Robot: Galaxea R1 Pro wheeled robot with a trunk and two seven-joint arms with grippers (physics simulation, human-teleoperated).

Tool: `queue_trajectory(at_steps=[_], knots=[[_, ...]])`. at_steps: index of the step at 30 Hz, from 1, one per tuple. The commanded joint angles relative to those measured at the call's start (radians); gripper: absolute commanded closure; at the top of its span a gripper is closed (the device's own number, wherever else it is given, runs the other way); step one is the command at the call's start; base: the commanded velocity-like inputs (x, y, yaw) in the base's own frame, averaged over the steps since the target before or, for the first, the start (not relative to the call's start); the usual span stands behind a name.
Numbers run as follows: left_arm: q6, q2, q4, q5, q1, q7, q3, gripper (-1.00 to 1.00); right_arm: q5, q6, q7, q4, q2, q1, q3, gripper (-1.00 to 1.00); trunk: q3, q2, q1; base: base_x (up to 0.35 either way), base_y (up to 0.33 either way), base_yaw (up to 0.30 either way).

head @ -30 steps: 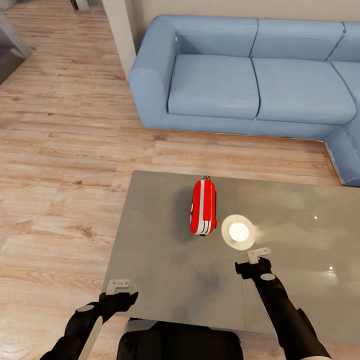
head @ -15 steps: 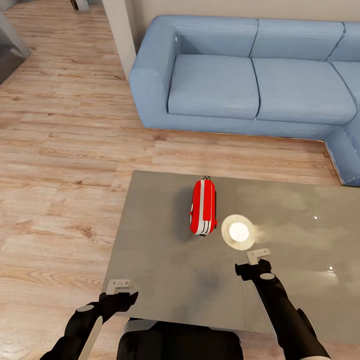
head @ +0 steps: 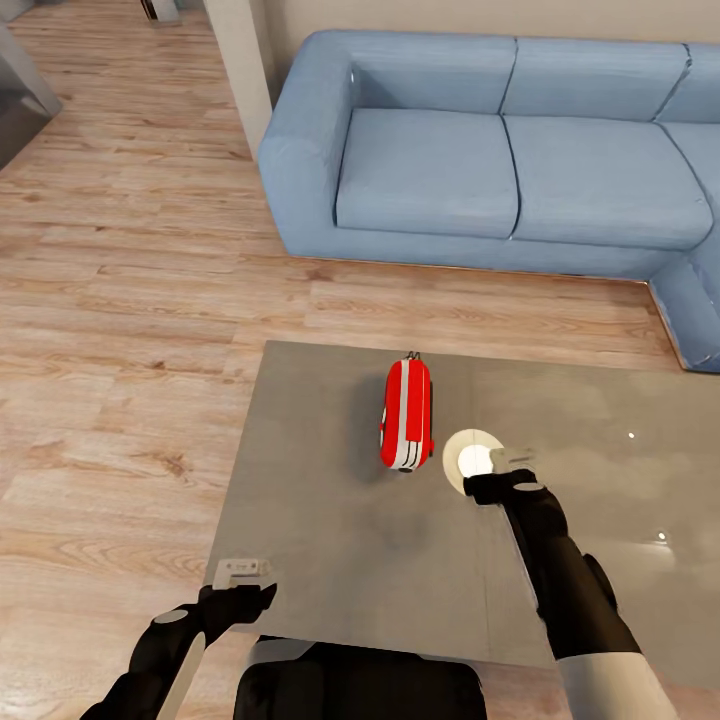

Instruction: Turn on the radio receiver that's on the table in the living room.

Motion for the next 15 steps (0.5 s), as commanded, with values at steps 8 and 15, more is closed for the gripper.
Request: queue_trajectory(at_steps=[8, 15], knots=[[0.000, 0.001, 0.001, 0.001, 0.000, -0.001, 0.000, -1.00, -0.001, 0.044, -0.001, -0.006, 0.039, -0.100, 0.000, -1.00, 0.000, 0.000, 0.000, 0.000, 0.000, 0.000], [0.000, 0.001, 0.001, 0.001, 0.000, -0.001, 0.000, -1.00, -0.001, 0.171, -0.001, -0.009, 0.051, -0.218, 0.000, -1.00, 0.000, 0.000, 0.000, 0.000, 0.000, 0.000]])
